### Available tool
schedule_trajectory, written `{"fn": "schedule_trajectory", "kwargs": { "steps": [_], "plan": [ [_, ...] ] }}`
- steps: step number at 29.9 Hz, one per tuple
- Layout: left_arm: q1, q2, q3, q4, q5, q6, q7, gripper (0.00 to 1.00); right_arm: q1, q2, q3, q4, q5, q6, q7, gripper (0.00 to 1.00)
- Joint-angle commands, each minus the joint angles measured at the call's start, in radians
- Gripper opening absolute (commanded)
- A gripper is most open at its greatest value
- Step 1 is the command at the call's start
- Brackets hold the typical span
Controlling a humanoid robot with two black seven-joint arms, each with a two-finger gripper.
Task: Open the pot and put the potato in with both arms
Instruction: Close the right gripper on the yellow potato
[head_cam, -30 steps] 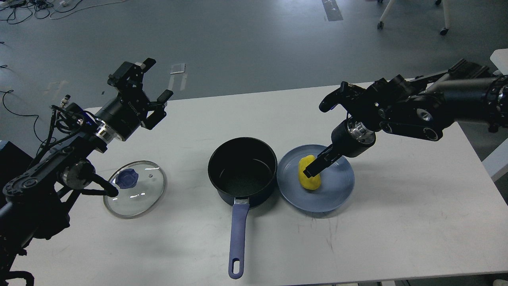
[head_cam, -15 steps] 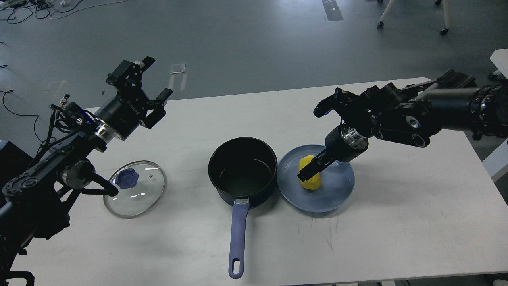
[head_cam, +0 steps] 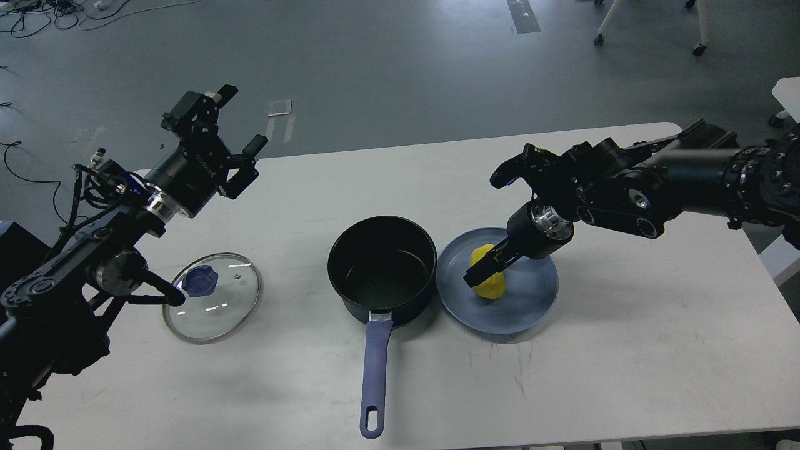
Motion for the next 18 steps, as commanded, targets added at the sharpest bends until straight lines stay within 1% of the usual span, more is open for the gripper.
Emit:
{"fn": "schedule_trajectory", "kwargs": {
  "steps": [1,7,9,10,11,12,13,14,15,16,17,18],
  "plan": [
    [0.0,-0.001,0.0,-0.001,0.0,0.0,0.0,0.98,-0.004,0.011,0.0,-0.011,0.001,0.0,0.0,0.98],
    [0.0,0.0,0.0,0.001,-0.002,0.0,-0.001,0.98,-0.02,0.025,0.0,-0.03,0.001,0.0,0.0,0.96],
    [0.002,0.0,-0.002,-0.001,-0.002,0.0,0.0,0.98,-0.027,0.031,-0.002,-0.033,0.001,0.0,0.0,0.93],
    [0.002,0.0,-0.002,-0.001,-0.002,0.0,0.0,0.98,-0.027,0.031,-0.002,-0.033,0.001,0.0,0.0,0.93],
    [0.002,0.0,-0.002,0.001,-0.002,0.0,0.0,0.98,-0.028,0.031,-0.002,-0.037,0.001,0.0,0.0,0.9],
    [0.002,0.0,-0.002,0.001,-0.002,0.0,0.0,0.98,-0.028,0.031,-0.003,-0.037,0.001,0.0,0.0,0.83],
    [0.002,0.0,-0.002,-0.001,-0.002,0.0,0.0,0.98,-0.028,0.031,-0.005,-0.037,0.001,0.0,0.0,0.61],
    [0.002,0.0,-0.002,-0.001,-0.002,0.0,0.0,0.98,-0.028,0.031,-0.006,-0.036,0.001,0.0,0.0,0.46],
    [0.002,0.0,-0.002,-0.001,-0.002,0.0,0.0,0.98,-0.028,0.029,-0.008,-0.036,0.001,0.0,0.0,0.39],
    [0.002,0.0,-0.002,-0.001,-0.002,0.0,0.0,0.98,-0.027,0.029,-0.012,-0.034,0.001,0.0,0.0,0.22],
    [0.002,0.0,-0.002,0.001,-0.002,0.0,0.0,0.98,-0.027,0.028,-0.014,-0.031,0.001,0.0,0.0,0.16],
    [0.002,0.002,-0.002,0.001,-0.002,0.0,0.0,0.98,-0.025,0.026,-0.015,-0.031,0.001,0.0,0.0,0.15]
  ]
}}
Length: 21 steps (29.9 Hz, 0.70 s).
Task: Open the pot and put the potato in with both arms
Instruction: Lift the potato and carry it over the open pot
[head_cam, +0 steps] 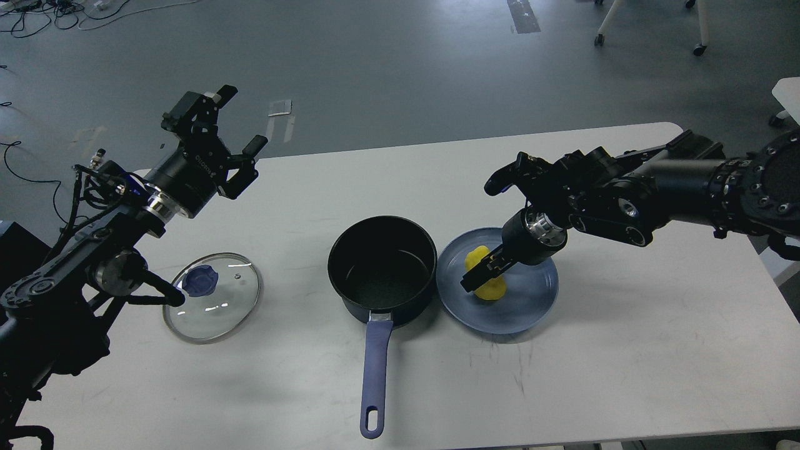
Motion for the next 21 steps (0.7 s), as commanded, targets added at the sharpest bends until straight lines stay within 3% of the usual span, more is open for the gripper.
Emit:
{"fn": "schedule_trajectory", "kwargs": {
  "steps": [1,6,16,21],
  "plan": [
    [0.0,0.002,0.0,0.001,0.0,0.0,0.0,0.98,0.004,-0.007,-0.006,0.007,0.0,0.0,0.0,0.15],
    [0.0,0.002,0.0,-0.001,0.0,0.0,0.0,0.98,0.018,-0.033,-0.004,0.027,0.008,0.0,0.0,0.13],
    [-0.001,0.006,-0.003,-0.001,0.0,0.0,0.0,0.98,0.213,-0.249,0.106,0.223,0.014,0.0,0.0,0.14],
    [-0.002,0.012,-0.005,-0.001,0.0,0.0,0.0,0.98,0.247,-0.222,0.134,0.228,0.05,0.0,0.0,0.15]
  ]
}}
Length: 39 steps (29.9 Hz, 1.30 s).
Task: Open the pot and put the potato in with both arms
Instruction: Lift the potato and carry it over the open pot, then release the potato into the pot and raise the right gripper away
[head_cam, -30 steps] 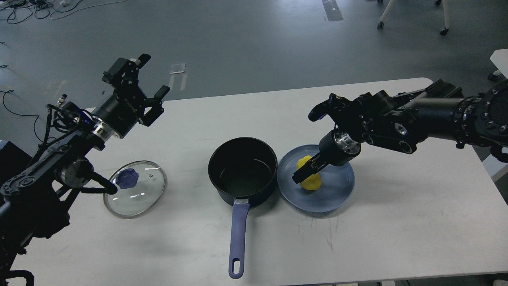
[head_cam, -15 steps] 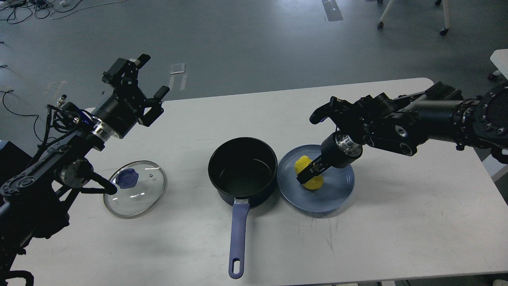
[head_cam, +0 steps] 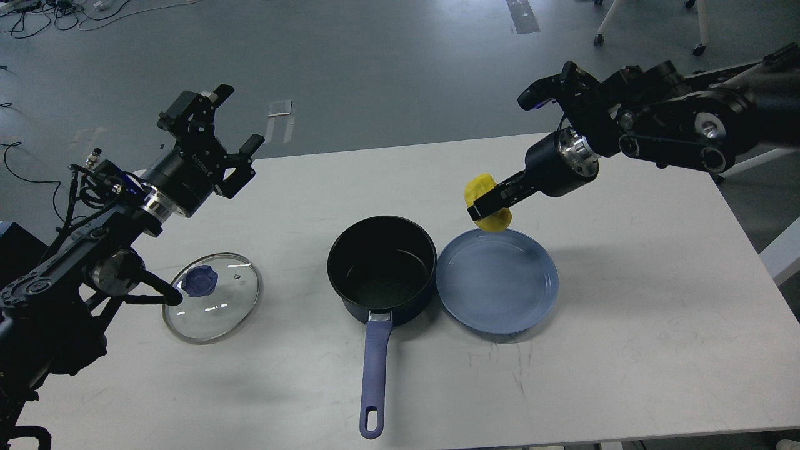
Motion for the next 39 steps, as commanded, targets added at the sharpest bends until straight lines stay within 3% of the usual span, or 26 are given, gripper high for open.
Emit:
{"fn": "schedule_trajectory", "kwargs": {
  "steps": [1,12,17,24,28,31,32,39],
  "plan": [
    [-0.001,0.01,-0.001,0.0,0.0,0.0,-0.001,0.98,0.017,0.056,0.01,-0.004,0.059,0.0,0.0,0.15],
    [-0.001,0.007,-0.018,0.0,-0.001,0.0,-0.001,0.98,-0.012,0.298,0.001,-0.141,0.19,0.0,0.0,0.18],
    [0.0,0.008,-0.018,0.0,-0.001,0.0,-0.001,0.98,-0.069,0.317,-0.01,-0.188,0.193,0.0,0.0,0.28],
    [0.003,0.013,-0.018,0.0,-0.001,0.0,-0.001,0.98,-0.095,0.317,-0.011,-0.207,0.195,0.0,0.0,0.31],
    [0.005,0.015,-0.018,0.0,-0.001,0.0,-0.003,0.98,-0.097,0.317,-0.01,-0.208,0.202,0.0,0.0,0.53],
    [0.005,0.015,-0.02,0.0,-0.001,0.0,-0.003,0.98,-0.097,0.317,-0.011,-0.208,0.202,0.0,0.0,0.78],
    [0.005,0.015,-0.018,0.0,-0.001,0.0,-0.003,0.98,-0.097,0.317,-0.011,-0.208,0.204,0.0,0.0,0.94],
    [0.005,0.016,-0.02,0.0,-0.001,0.0,-0.001,0.98,-0.09,0.317,-0.002,-0.205,0.207,0.0,0.0,0.99]
  ]
}}
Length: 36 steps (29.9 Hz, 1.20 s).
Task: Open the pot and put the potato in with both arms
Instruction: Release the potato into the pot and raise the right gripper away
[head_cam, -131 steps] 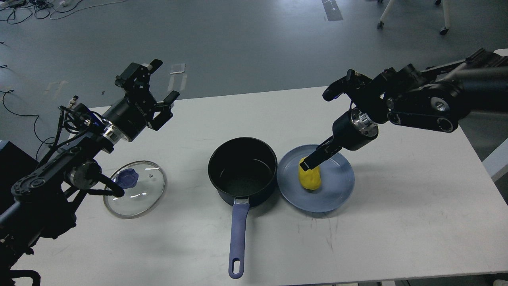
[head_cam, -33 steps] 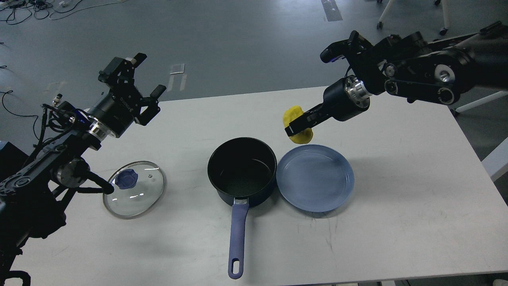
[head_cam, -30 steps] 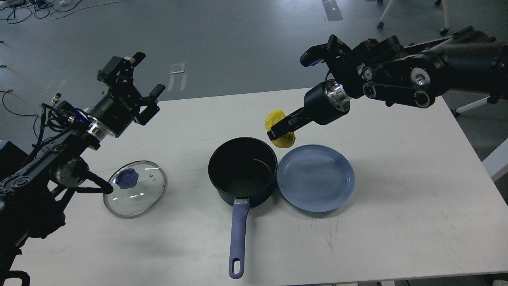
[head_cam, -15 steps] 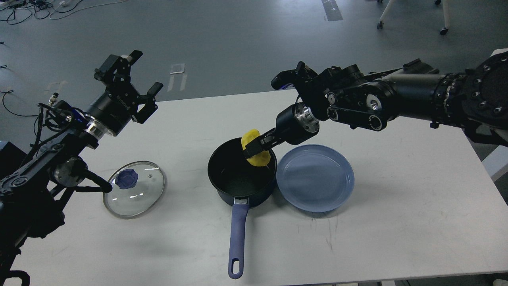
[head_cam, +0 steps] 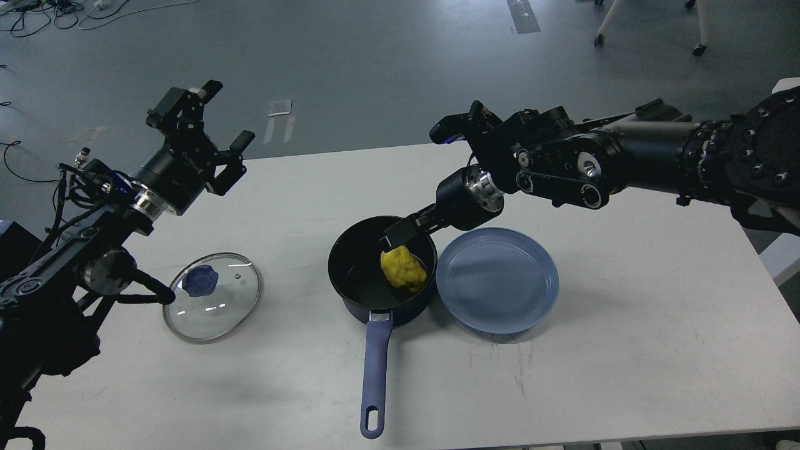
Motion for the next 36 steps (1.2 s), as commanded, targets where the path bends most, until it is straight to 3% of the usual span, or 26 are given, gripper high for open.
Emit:
{"fn": "schedule_trajectory", "kwargs": {
  "steps": [1,6,12,16,21,30,36],
  "plan": [
    [0.0,0.0,0.0,0.0,0.0,0.0,0.001,0.98,0.014,0.0,0.016,0.003,0.003,0.0,0.0,0.99],
    [0.0,0.0,0.0,-0.002,0.0,0.0,0.001,0.98,0.07,-0.073,0.078,0.017,0.067,0.0,0.0,0.99],
    [0.0,0.0,0.0,-0.005,0.0,0.0,0.001,0.98,0.055,-0.305,0.253,0.066,0.133,0.0,0.0,0.99],
    [0.006,0.0,0.0,-0.006,0.0,0.0,0.001,0.98,-0.033,-0.483,0.393,0.111,0.256,0.0,0.0,0.99],
    [0.009,-0.009,0.0,-0.005,0.002,0.0,0.001,0.98,-0.213,-0.604,0.563,0.111,0.366,0.0,0.0,0.99],
    [0.011,-0.021,0.003,-0.005,0.002,0.0,0.004,0.98,-0.593,-0.667,0.923,0.1,0.489,0.0,0.0,1.0],
    [0.026,-0.044,0.003,-0.005,0.002,0.0,0.004,0.98,-0.713,-0.649,1.026,0.08,0.524,0.0,0.0,1.0]
  ]
}}
